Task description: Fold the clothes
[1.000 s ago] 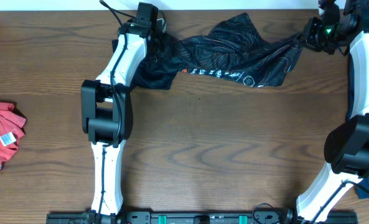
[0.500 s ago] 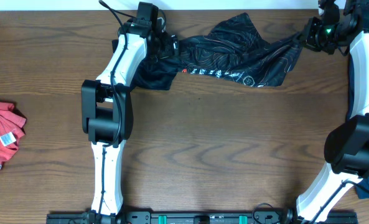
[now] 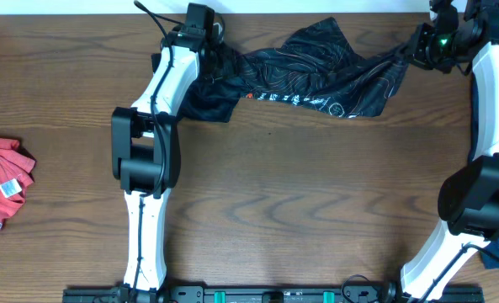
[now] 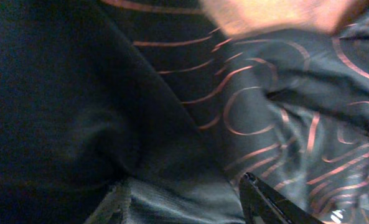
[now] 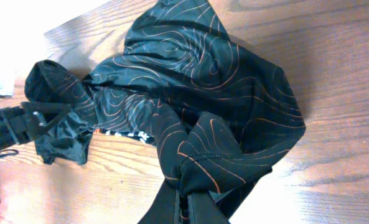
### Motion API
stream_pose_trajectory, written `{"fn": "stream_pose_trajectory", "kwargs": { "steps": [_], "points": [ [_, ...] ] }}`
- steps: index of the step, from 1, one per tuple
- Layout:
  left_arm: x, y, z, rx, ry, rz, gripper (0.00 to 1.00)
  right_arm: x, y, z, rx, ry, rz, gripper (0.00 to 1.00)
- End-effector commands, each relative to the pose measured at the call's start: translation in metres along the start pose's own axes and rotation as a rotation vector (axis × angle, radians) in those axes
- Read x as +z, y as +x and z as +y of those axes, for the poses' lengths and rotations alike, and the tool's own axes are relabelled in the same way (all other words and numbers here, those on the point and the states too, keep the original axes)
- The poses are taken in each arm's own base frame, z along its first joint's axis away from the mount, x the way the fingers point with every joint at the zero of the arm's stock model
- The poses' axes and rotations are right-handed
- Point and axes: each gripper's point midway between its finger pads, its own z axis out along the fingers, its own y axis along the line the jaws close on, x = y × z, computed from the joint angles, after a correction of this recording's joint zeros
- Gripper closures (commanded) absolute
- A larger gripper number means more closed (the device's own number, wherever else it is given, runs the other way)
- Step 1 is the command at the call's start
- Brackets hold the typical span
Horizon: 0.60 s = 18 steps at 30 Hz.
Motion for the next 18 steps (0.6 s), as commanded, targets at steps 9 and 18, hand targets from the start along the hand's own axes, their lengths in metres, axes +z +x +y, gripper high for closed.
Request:
{"fn": "stream_pose_trajectory", "kwargs": {
  "steps": [9, 18],
  "points": [
    [0.021, 0.017, 0.011, -0.065, -0.021, 0.063, 0.81, 0.004, 0.005, 0.016, -0.041, -0.023, 0.013, 0.99],
    [0.008, 0.014, -0.003, -0.076, 0.032, 0.065, 0.94, 0.004, 0.005, 0.016, -0.041, -0.023, 0.013, 0.99]
  ]
}}
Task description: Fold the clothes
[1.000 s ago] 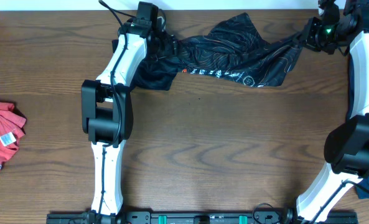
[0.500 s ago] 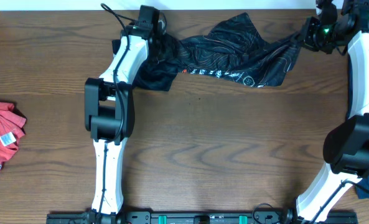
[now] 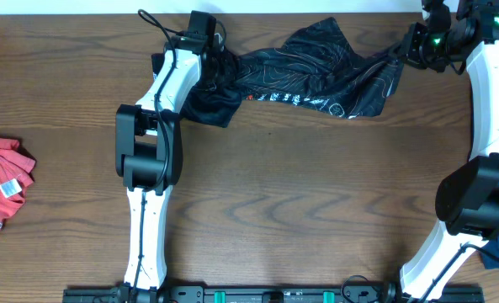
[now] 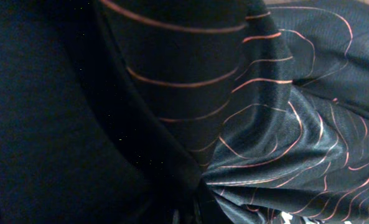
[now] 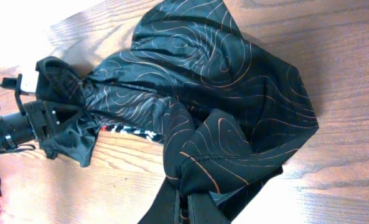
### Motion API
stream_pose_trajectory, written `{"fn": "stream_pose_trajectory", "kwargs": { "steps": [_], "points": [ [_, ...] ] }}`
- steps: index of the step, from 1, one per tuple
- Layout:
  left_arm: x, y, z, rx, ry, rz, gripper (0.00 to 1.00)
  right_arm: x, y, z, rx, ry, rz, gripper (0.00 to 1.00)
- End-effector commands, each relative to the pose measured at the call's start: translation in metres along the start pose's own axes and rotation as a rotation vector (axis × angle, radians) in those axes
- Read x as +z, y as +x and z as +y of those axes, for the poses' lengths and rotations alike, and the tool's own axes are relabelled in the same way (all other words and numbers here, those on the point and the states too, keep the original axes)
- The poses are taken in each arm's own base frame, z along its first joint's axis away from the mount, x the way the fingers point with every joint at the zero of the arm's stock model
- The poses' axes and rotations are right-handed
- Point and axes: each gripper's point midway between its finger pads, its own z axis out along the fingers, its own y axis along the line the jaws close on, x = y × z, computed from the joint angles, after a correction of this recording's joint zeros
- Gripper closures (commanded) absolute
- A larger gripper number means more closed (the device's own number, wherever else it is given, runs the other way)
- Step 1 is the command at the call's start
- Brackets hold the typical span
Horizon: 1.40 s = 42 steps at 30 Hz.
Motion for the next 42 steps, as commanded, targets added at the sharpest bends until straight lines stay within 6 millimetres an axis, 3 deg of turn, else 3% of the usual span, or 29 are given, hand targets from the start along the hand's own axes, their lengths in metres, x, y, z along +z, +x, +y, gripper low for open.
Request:
{"fn": "stream_pose_trajectory", "kwargs": {
  "steps": [1, 7, 14, 18, 23, 26, 32, 37, 42],
  "points": [
    [-0.01, -0.004, -0.009, -0.003, 0.024, -0.009, 0.94, 0.0, 0.001, 0.006, -0.022, -0.012, 0.003, 0.99],
    [-0.061, -0.018, -0.034, 0.028, 0.063, -0.091, 0.94, 0.0, -0.001, 0.004, -0.026, -0.005, -0.006, 0.99],
    [-0.16, -0.032, -0.069, 0.141, 0.088, -0.254, 0.94, -0.002, -0.006, 0.002, -0.028, -0.004, -0.025, 0.99],
    [-0.206, -0.034, -0.07, 0.198, 0.028, -0.344, 0.94, -0.004, -0.009, -0.003, -0.022, 0.0, -0.038, 0.99],
    [-0.228, -0.027, -0.055, 0.233, -0.078, -0.362, 0.94, -0.016, -0.024, -0.015, -0.016, 0.009, -0.095, 0.99],
    [-0.231, -0.021, -0.039, 0.253, -0.164, -0.338, 0.94, -0.038, -0.039, -0.028, 0.0, 0.024, -0.149, 0.99],
    [-0.231, -0.007, -0.013, 0.339, -0.303, -0.265, 0.94, -0.112, -0.07, -0.044, 0.024, 0.045, -0.294, 0.99],
    [-0.246, -0.01, -0.017, 0.354, -0.296, -0.299, 0.94, -0.176, -0.084, -0.028, -0.004, 0.023, -0.405, 0.99],
    [-0.29, -0.015, -0.027, 0.357, -0.312, -0.409, 0.94, -0.211, -0.088, -0.003, -0.053, 0.009, -0.48, 0.99]
  ]
}}
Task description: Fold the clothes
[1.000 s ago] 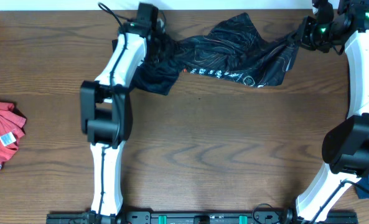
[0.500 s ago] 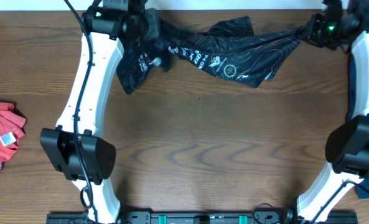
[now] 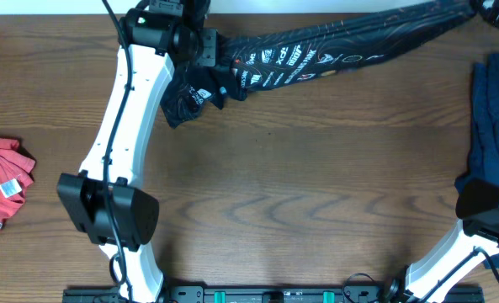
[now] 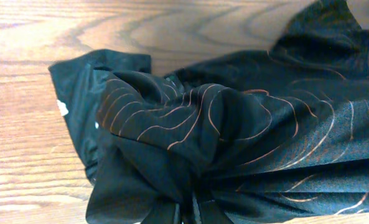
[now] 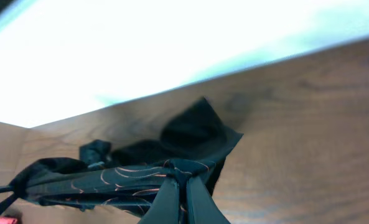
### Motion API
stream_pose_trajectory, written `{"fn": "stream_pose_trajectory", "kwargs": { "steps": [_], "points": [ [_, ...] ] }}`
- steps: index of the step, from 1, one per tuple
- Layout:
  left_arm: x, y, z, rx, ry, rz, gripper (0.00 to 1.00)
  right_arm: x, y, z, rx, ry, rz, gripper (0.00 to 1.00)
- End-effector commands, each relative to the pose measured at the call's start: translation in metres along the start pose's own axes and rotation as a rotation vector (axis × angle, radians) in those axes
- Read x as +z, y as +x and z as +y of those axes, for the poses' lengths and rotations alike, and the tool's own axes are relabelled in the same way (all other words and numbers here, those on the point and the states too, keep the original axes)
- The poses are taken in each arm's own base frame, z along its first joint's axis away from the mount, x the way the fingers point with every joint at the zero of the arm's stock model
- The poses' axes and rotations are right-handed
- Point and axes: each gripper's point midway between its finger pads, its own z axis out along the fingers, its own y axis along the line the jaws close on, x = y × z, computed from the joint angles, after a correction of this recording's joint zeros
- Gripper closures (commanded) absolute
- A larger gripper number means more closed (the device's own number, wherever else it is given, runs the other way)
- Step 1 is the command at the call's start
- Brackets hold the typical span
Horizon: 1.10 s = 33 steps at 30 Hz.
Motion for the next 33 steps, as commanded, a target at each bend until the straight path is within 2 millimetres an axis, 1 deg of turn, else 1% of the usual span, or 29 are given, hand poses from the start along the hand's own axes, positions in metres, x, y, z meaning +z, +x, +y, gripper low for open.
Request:
{"fn": "stream_pose_trajectory", "kwargs": {
  "steps": [1, 3, 4, 6, 7, 8, 11, 14, 15, 17, 18, 20, 23, 26, 28, 30, 33],
  "points": [
    [-0.062, -0.028, 0.037, -0.007, -0.161, -0.154, 0.94, -0.035, -0.026, -0.001, -0.043, 0.053, -0.114, 0.99],
    [-0.091, -0.035, 0.041, -0.012, -0.192, -0.216, 0.94, -0.045, -0.032, 0.01, -0.053, 0.031, -0.145, 0.99],
    [-0.111, -0.04, 0.044, -0.017, -0.216, -0.261, 0.94, -0.05, -0.035, 0.015, -0.062, 0.024, -0.162, 0.99],
    [-0.142, -0.045, 0.047, -0.026, -0.239, -0.33, 0.94, -0.057, -0.039, 0.021, -0.068, 0.019, -0.183, 0.99],
    [-0.163, -0.047, 0.049, -0.033, -0.252, -0.377, 0.94, -0.062, -0.04, 0.025, -0.074, 0.017, -0.195, 0.99],
    [-0.179, -0.048, 0.049, -0.038, -0.258, -0.413, 0.94, -0.066, -0.042, 0.028, -0.081, 0.016, -0.205, 0.99],
    [-0.238, -0.047, 0.049, -0.052, -0.261, -0.543, 0.94, -0.077, -0.043, 0.034, -0.095, 0.017, -0.227, 0.99],
    [-0.287, -0.041, 0.047, -0.043, -0.254, -0.65, 0.94, -0.089, -0.044, 0.041, -0.107, 0.018, -0.248, 0.99],
    [-0.305, -0.037, 0.046, -0.036, -0.253, -0.687, 0.94, -0.095, -0.045, 0.044, -0.113, 0.019, -0.261, 0.99],
    [-0.331, -0.028, 0.045, -0.035, -0.25, -0.736, 0.94, -0.107, -0.047, 0.047, -0.123, 0.025, -0.286, 0.99],
    [-0.344, -0.022, 0.045, -0.038, -0.247, -0.762, 0.94, -0.115, -0.049, 0.049, -0.123, 0.029, -0.306, 0.99],
    [-0.362, -0.012, 0.045, -0.041, -0.242, -0.795, 0.94, -0.136, -0.052, 0.052, -0.12, 0.043, -0.354, 0.99],
    [-0.375, 0.0, 0.045, -0.043, -0.239, -0.807, 0.94, -0.169, -0.057, 0.06, -0.122, 0.048, -0.43, 0.99],
    [-0.372, 0.008, 0.043, -0.034, -0.228, -0.777, 0.94, -0.199, -0.056, 0.075, -0.147, 0.039, -0.492, 0.99],
    [-0.363, 0.01, 0.042, -0.026, -0.22, -0.741, 0.94, -0.213, -0.053, 0.083, -0.163, 0.045, -0.517, 0.99],
    [-0.349, 0.01, 0.038, -0.012, -0.198, -0.697, 0.94, -0.219, -0.05, 0.089, -0.17, 0.044, -0.526, 0.99],
    [-0.318, 0.004, 0.032, 0.007, -0.167, -0.613, 0.94, -0.214, -0.046, 0.087, -0.149, 0.041, -0.504, 0.99]
  ]
}}
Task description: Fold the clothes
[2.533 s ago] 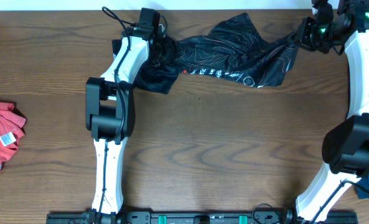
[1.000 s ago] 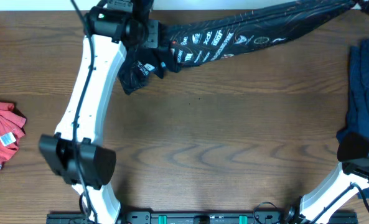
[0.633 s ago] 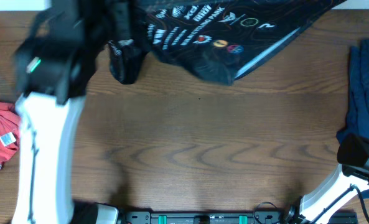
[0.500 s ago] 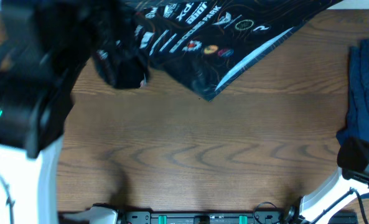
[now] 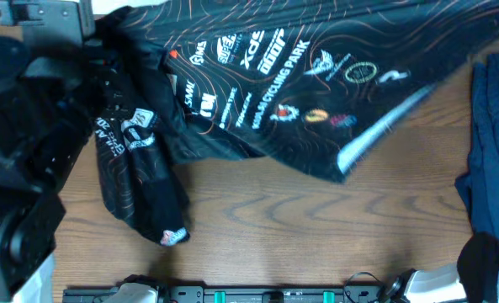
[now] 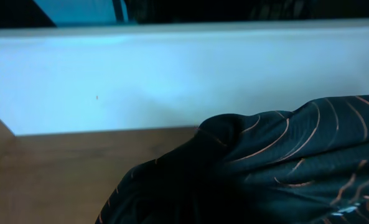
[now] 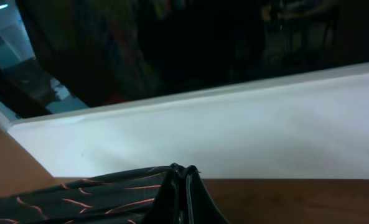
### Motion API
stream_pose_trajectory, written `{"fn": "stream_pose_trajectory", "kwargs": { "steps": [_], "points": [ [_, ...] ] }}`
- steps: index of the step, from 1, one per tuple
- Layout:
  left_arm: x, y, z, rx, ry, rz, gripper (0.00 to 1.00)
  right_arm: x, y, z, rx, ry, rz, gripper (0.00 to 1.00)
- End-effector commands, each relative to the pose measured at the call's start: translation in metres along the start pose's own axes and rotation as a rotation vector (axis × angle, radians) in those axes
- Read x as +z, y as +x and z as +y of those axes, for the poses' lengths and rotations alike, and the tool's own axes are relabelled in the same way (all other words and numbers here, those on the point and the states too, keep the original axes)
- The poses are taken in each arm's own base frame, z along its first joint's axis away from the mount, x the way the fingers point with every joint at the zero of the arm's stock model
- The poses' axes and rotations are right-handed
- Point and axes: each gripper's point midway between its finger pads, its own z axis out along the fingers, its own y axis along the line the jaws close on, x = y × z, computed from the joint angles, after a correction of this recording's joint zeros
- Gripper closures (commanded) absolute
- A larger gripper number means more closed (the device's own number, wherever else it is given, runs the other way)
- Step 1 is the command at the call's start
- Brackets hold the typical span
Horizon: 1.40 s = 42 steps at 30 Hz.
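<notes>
A black jersey (image 5: 266, 76) with orange contour lines and white logos hangs high over the table, stretched between my two arms. One sleeve (image 5: 140, 185) dangles at the left. My left arm (image 5: 30, 126) looms at the left edge. In the left wrist view its fingers are buried under the bunched jersey (image 6: 265, 168), which hangs from them. My right gripper (image 7: 185, 169) is shut on a pinched fold of the jersey (image 7: 109, 193); it lies outside the overhead view, past the top right.
A blue garment (image 5: 489, 143) lies at the right edge of the wooden table (image 5: 316, 244). A white wall (image 7: 246, 124) stands behind the table's far edge. The raised jersey and left arm hide much of the table's left and back.
Both arms have risen much higher with the jersey. It was a narrow taut band along the far edge; now it hangs spread wide, close under the overhead camera. Both wrist views face the back wall.
The jersey lay crumpled at the far edge, the right gripper shut on its right end and the left gripper open in its left end. Then the left was shut on it. Later it was stretched taut between them, and now it hangs high.
</notes>
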Motion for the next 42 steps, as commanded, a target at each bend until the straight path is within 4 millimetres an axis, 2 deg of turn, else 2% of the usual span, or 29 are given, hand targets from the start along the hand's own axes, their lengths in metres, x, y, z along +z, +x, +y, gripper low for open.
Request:
{"fn": "stream_pose_trajectory", "kwargs": {
  "steps": [1, 7, 9, 13, 17, 20, 26, 32, 36, 42],
  "points": [
    [0.03, 0.009, 0.017, 0.013, -0.087, 0.07, 0.94, 0.013, 0.006, -0.059, 0.087, 0.179, 0.018, 0.99],
    [0.11, 0.045, 0.013, 0.033, -0.093, 0.254, 0.94, 0.046, 0.04, -0.104, 0.198, 0.21, 0.136, 0.99],
    [0.142, 0.064, 0.012, 0.041, -0.097, 0.33, 0.94, 0.06, 0.056, -0.123, 0.247, 0.221, 0.188, 0.99],
    [0.196, 0.104, 0.011, 0.055, -0.105, 0.465, 0.94, 0.089, 0.085, -0.147, 0.304, 0.219, 0.279, 0.99],
    [0.236, 0.141, 0.01, 0.066, -0.11, 0.573, 0.94, 0.121, 0.118, -0.16, 0.338, 0.2, 0.37, 0.99],
    [0.251, 0.159, 0.01, 0.069, -0.113, 0.62, 0.94, 0.138, 0.138, -0.162, 0.342, 0.199, 0.428, 0.99],
    [0.251, 0.153, 0.01, 0.066, -0.113, 0.596, 0.94, 0.158, 0.15, -0.148, 0.265, 0.233, 0.461, 0.99],
    [0.233, 0.13, 0.01, 0.058, -0.109, 0.53, 0.94, 0.164, 0.151, -0.131, 0.235, 0.216, 0.467, 0.99],
    [0.202, 0.095, 0.01, 0.047, -0.103, 0.425, 0.94, 0.157, 0.145, -0.13, 0.213, 0.242, 0.452, 0.99],
    [0.129, 0.042, 0.011, 0.032, -0.092, 0.243, 0.94, 0.127, 0.119, -0.125, 0.123, 0.339, 0.389, 0.99]
  ]
}}
